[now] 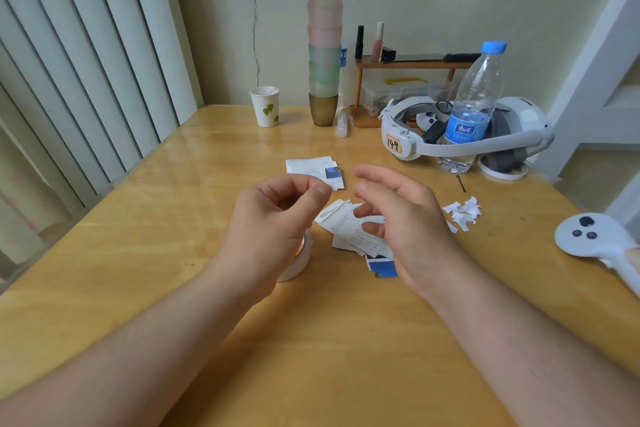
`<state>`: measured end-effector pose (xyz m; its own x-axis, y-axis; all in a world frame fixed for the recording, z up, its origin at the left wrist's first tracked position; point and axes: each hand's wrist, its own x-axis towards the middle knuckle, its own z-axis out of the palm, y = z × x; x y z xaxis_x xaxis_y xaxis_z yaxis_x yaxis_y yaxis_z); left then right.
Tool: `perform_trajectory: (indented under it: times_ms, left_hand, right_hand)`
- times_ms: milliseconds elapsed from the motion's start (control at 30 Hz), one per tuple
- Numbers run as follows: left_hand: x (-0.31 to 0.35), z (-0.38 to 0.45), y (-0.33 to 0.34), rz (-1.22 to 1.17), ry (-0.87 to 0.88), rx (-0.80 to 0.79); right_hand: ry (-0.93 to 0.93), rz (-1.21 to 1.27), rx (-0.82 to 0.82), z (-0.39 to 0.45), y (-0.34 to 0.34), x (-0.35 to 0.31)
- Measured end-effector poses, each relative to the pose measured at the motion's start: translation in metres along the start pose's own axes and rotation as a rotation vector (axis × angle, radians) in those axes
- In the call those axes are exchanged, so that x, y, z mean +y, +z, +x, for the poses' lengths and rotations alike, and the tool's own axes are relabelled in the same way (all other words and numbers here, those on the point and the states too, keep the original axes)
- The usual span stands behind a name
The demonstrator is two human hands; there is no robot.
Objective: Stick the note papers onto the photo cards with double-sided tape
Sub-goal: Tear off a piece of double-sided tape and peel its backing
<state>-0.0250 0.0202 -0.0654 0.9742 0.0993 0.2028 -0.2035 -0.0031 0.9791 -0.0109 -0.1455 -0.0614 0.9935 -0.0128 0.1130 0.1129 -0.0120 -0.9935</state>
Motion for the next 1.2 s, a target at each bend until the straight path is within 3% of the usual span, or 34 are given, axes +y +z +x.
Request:
perform_trajectory:
  times_ms: [200, 333, 500, 667, 833, 1067, 1200]
  left_hand:
    - [-0.001, -0.004, 0.002, 0.016, -0.017, -0.128]
    - [0.001, -0.004, 0.001, -0.062, -0.02, -0.152]
    - [-0.001, -0.003, -0.001, -0.054, -0.033, -0.153]
    - [0.005, -0.003, 0.002, -0.289, -0.268, -0.192]
    - [0.011, 0.0, 0.0, -0.537, -0.467, -0.269]
    - [0.006, -0.002, 0.001, -0.393, -0.319, -0.243]
    - [0.008, -0.001, 0.001, -0.436, -0.334, -0.265]
  right_hand:
    - [-0.121, -0.036, -0.174, -0.002, 0.0, 0.004]
    - [-0.236, -0.082, -0.116, 0.0, 0.001, 0.008]
    - [-0.224, -0.052, -0.122, 0.001, -0.001, 0.009]
    - [-0.228, -0.149, -0.097, 0.003, -0.004, 0.009]
    - [-0.352, -0.259, -0.065, 0.002, -0.004, 0.011]
    - [-0.445, -0.257, -0.035, 0.006, -0.01, 0.008]
    - [-0.584, -0.294, 0.042, 0.005, -0.009, 0.007]
